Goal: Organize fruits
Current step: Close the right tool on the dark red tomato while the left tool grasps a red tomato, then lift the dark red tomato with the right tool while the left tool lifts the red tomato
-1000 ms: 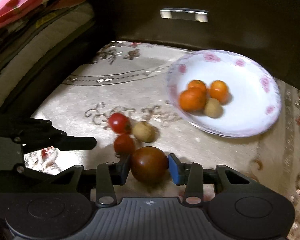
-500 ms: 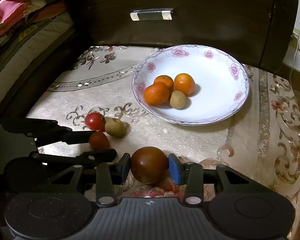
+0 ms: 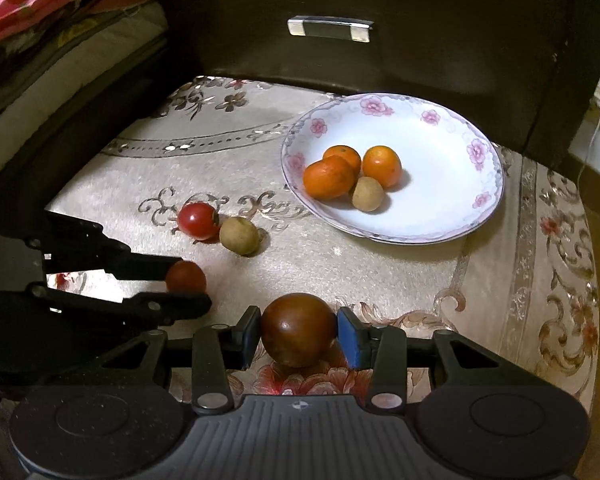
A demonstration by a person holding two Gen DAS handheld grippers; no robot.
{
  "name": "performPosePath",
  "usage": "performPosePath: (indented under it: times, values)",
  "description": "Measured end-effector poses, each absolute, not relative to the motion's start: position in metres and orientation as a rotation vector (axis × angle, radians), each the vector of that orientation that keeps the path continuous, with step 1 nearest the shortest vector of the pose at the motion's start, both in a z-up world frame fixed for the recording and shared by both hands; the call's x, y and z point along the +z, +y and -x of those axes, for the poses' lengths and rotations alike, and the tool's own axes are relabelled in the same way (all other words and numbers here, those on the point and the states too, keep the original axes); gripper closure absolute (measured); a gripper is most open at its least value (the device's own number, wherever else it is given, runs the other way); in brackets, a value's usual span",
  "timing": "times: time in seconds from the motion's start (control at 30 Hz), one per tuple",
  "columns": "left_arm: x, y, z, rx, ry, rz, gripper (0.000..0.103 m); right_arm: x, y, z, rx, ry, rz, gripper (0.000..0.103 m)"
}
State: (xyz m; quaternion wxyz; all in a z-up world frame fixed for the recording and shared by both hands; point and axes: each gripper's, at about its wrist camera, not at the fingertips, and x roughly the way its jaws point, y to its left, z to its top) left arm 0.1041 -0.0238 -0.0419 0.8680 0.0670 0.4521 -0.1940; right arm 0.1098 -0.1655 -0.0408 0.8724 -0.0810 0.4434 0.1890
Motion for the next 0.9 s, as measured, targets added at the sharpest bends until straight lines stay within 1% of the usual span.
performPosePath:
  times: [0.5, 0.9]
  values:
    - [-0.0438, -0.0261, -0.1028, -0.401, 0.934, -0.158, 0.066, -0.0472, -0.1649, -0.1117, 0.413, 0.941, 0.163, 0.064]
    - [-0.0390, -0.0266, -0.1036, -0.402, 0.937, -0.126, 0.070, -0.0486, -0.1618, -0.1116, 0.410, 0.948, 0.155, 0.066]
